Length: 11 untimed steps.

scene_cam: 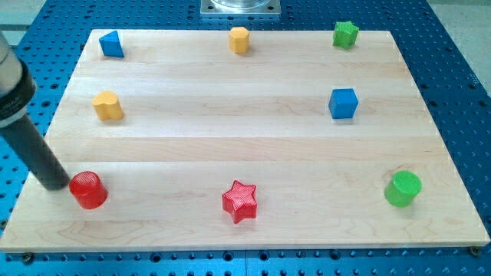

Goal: Place the red blocks into each other

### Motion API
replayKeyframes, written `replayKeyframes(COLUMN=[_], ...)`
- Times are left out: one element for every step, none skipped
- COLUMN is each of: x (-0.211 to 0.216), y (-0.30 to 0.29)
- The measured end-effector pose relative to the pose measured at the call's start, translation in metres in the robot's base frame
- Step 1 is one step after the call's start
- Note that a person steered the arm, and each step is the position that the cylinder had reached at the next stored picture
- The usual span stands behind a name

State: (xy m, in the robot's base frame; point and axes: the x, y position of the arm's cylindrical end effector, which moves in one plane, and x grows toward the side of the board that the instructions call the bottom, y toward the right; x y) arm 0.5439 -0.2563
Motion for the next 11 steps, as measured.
replayKeyframes(x=[0.011,0.01,-0.006,-0.049,-0.03,0.01,0.038,0.037,0.037,0.037,0.038], y=[0.037,0.122,0.12,0.152,0.247,0.315,0.306,0.261,0.228,0.203,0.188])
